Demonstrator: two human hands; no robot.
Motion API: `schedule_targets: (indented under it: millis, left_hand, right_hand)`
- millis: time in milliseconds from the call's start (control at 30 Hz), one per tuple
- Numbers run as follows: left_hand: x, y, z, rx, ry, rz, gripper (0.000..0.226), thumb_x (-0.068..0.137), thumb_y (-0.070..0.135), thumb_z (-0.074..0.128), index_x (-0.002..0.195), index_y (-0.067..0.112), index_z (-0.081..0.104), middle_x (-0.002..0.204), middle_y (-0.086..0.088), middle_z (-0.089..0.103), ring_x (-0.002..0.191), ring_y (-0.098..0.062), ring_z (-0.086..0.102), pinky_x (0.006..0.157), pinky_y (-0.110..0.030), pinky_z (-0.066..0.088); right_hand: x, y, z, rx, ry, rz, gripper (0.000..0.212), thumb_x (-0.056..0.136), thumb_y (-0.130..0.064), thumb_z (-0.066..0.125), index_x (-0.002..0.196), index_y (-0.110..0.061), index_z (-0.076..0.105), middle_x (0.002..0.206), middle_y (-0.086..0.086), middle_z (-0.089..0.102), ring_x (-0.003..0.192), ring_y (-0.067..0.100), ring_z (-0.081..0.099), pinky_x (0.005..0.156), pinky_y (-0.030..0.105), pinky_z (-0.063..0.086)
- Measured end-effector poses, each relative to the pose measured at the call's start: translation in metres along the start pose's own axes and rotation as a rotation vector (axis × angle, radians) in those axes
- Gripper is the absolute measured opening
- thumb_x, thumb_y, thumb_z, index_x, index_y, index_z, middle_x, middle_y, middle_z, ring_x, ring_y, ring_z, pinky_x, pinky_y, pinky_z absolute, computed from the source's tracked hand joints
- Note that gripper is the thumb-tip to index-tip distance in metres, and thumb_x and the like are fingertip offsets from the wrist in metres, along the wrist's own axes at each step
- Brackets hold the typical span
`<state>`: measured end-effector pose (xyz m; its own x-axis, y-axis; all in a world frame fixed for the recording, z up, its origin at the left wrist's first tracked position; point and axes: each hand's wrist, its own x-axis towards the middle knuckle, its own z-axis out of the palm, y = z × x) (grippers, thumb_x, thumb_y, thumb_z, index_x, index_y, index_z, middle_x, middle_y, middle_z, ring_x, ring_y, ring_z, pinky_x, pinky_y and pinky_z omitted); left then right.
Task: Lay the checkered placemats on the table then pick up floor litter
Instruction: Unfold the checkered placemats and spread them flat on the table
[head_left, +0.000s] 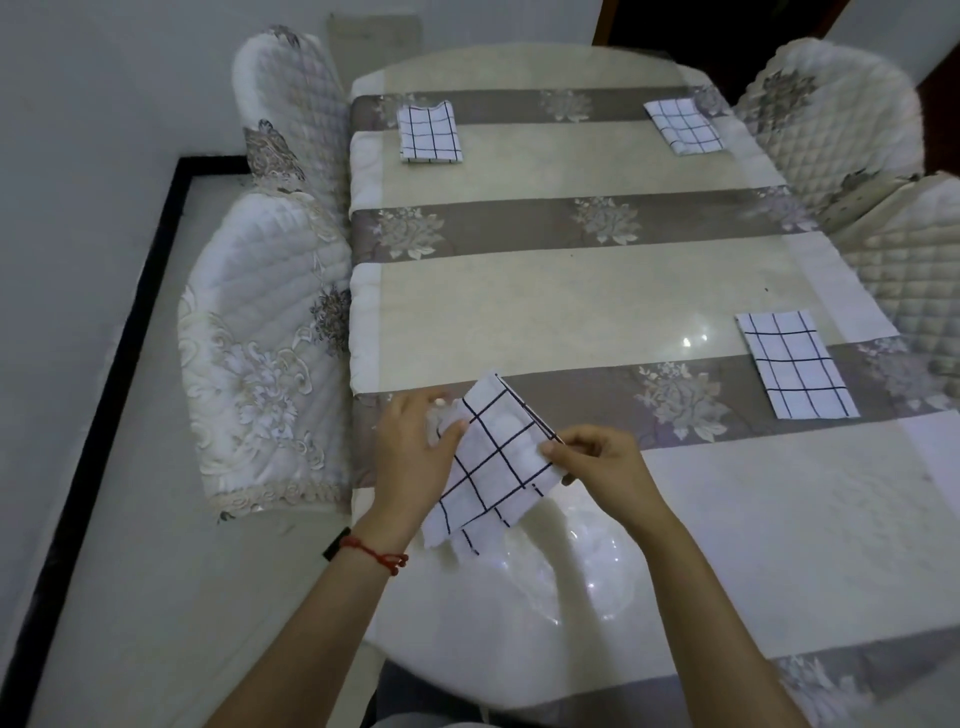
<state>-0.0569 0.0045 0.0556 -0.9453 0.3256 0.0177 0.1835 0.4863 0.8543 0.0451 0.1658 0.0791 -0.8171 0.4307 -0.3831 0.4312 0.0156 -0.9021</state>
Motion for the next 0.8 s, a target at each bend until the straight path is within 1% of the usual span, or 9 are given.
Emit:
schedule_targets:
  millis: [100,267,367,433,533,600,667,733,800]
  left_hand:
    - [-0.025,0.018,0.003,0.013,0.017,0.085,0.027,0.081,0.023,0.066,0.104,0.01,0.062,0.101,-0.001,0.056,0.087,-0.008,0.051,0.077,-0.004,0.037]
    - [-0.058,0.042,0.015,-0.258,-0.196,-0.104,0.032,0.078,0.032,0.068,0.107,0.019,0.065,0.104,0.006,0.066,0.097,-0.007,0.061,0.077,-0.018,0.05]
    - [-0.066,0.046,0.017,-0.353,-0.193,-0.123,0.017,0.077,0.023,0.07,0.093,0.027,0.069,0.092,0.007,0.072,0.089,-0.007,0.066,0.076,-0.02,0.054]
    - [-0.069,0.046,0.014,-0.381,-0.161,-0.137,0.017,0.078,0.013,0.069,0.082,0.03,0.068,0.084,0.009,0.072,0.082,-0.008,0.067,0.074,-0.021,0.053]
    - [-0.072,0.043,0.009,-0.401,-0.081,-0.163,0.009,0.08,0.008,0.065,0.072,0.011,0.068,0.073,-0.011,0.067,0.074,-0.02,0.06,0.072,-0.035,0.048]
    - [-0.07,0.037,0.002,-0.423,-0.002,-0.207,0.019,0.082,0.008,0.063,0.064,0.005,0.06,0.067,-0.011,0.054,0.069,-0.016,0.049,0.065,-0.031,0.04]
    - [-0.067,0.029,-0.009,-0.436,0.065,-0.228,0.024,0.083,0.015,0.064,0.062,0.011,0.052,0.072,-0.005,0.048,0.071,-0.014,0.044,0.064,-0.028,0.036]
    - [-0.062,0.021,-0.021,-0.423,0.108,-0.222,0.023,0.082,0.021,0.064,0.069,0.003,0.056,0.075,-0.006,0.049,0.072,-0.017,0.044,0.066,-0.03,0.034]
    - [-0.059,0.017,-0.03,-0.416,0.15,-0.252,0.02,0.082,0.014,0.064,0.08,-0.005,0.062,0.078,-0.011,0.059,0.074,-0.019,0.051,0.068,-0.031,0.04]
  right_hand:
    - [-0.006,-0.004,0.006,0.048,0.048,-0.042,0.018,0.077,-0.016,0.072,0.061,-0.013,0.063,0.05,-0.01,0.059,0.047,0.001,0.05,0.052,0.013,0.045]
    - [-0.023,-0.01,0.011,0.122,0.025,-0.101,0.02,0.076,-0.012,0.071,0.06,-0.01,0.059,0.063,0.004,0.057,0.062,0.011,0.052,0.063,0.023,0.044]
    - [-0.034,-0.01,0.007,0.172,-0.075,-0.115,0.013,0.082,-0.009,0.064,0.069,-0.009,0.067,0.069,0.003,0.066,0.067,0.012,0.061,0.067,0.025,0.051]
    - [-0.04,-0.009,0.002,0.169,-0.116,-0.132,0.011,0.084,-0.008,0.062,0.077,-0.009,0.07,0.075,0.005,0.068,0.072,0.015,0.063,0.07,0.027,0.053]
    - [-0.047,-0.011,-0.006,0.165,-0.096,-0.137,0.015,0.086,-0.006,0.059,0.077,-0.011,0.069,0.066,-0.006,0.069,0.064,0.006,0.064,0.061,0.018,0.051]
    - [-0.049,-0.011,-0.016,0.19,-0.009,-0.123,0.015,0.086,-0.006,0.059,0.077,-0.014,0.069,0.061,-0.01,0.068,0.06,0.001,0.063,0.056,0.014,0.05]
    - [-0.05,-0.009,-0.029,0.206,0.089,-0.106,0.012,0.084,-0.008,0.062,0.077,-0.013,0.069,0.066,-0.006,0.069,0.064,0.006,0.064,0.06,0.02,0.053]
    - [-0.049,-0.006,-0.041,0.184,0.186,-0.098,0.011,0.081,-0.013,0.065,0.076,-0.003,0.067,0.071,0.005,0.064,0.068,0.017,0.06,0.068,0.031,0.05]
    - [-0.05,-0.006,-0.049,0.155,0.245,-0.091,0.022,0.079,-0.018,0.068,0.073,0.002,0.063,0.068,0.008,0.057,0.065,0.017,0.053,0.067,0.03,0.044]
